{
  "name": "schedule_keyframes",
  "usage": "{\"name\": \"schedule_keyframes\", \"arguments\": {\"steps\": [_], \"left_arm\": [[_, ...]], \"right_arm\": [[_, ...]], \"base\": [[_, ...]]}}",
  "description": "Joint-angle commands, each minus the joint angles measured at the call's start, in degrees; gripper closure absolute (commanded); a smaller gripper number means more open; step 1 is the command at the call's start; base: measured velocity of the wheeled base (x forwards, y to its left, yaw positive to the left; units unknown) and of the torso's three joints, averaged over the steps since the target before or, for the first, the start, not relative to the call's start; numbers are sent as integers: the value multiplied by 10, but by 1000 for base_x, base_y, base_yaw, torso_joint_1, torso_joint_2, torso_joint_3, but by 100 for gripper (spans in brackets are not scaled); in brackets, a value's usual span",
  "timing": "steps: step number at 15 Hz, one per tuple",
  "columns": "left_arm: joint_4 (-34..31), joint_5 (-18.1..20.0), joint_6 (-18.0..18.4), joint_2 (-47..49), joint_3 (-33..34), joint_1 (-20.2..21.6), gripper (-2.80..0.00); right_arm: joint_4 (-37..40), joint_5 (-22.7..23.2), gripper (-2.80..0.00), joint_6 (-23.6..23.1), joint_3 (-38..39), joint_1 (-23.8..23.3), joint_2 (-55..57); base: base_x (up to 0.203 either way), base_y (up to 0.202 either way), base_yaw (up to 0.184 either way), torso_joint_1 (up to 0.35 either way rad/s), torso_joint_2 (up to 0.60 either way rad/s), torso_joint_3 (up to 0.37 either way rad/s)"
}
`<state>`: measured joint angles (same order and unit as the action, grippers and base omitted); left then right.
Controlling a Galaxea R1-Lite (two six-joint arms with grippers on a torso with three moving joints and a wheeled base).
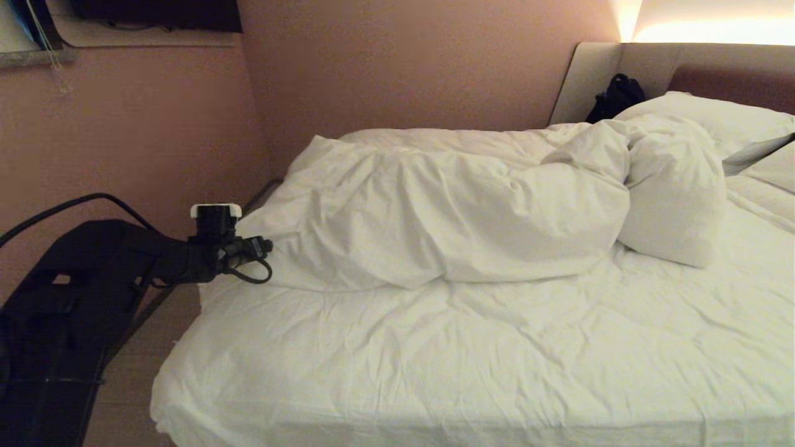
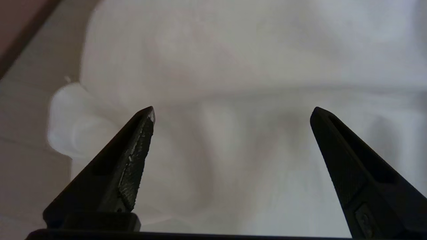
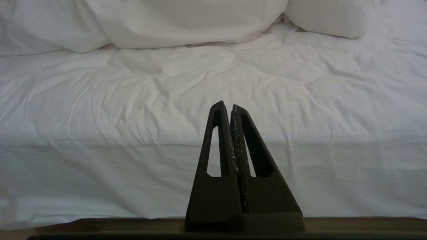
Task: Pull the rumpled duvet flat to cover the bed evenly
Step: Hold the folded corner of the quilt
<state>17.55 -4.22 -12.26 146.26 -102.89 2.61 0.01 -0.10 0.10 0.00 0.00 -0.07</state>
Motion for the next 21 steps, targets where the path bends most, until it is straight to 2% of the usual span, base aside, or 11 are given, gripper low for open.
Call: {"name": "schedule_keyframes", "arguments": {"steps": [1, 4, 8, 12, 13, 21], "left_arm": [[-13, 0, -1, 28, -33, 0, -280], [-54, 13, -10, 48, -72, 1, -280], [-56, 19, -34, 46, -68, 0, -280], [-54, 18, -37, 48, -64, -1, -280], [-53, 16, -37, 48, -62, -1, 0], [-53, 14, -50, 45, -57, -1, 0]], "right_arm": [[0, 0, 0, 0, 0, 0, 1], [0, 0, 0, 0, 0, 0, 1], [0, 0, 0, 0, 0, 0, 1], [0, 0, 0, 0, 0, 0, 1], [0, 0, 0, 0, 0, 0, 1], [0, 0, 0, 0, 0, 0, 1]], "base": [[0, 0, 0, 0, 0, 0], [0, 0, 0, 0, 0, 0], [0, 0, 0, 0, 0, 0], [0, 0, 0, 0, 0, 0], [0, 0, 0, 0, 0, 0], [0, 0, 0, 0, 0, 0]]}}
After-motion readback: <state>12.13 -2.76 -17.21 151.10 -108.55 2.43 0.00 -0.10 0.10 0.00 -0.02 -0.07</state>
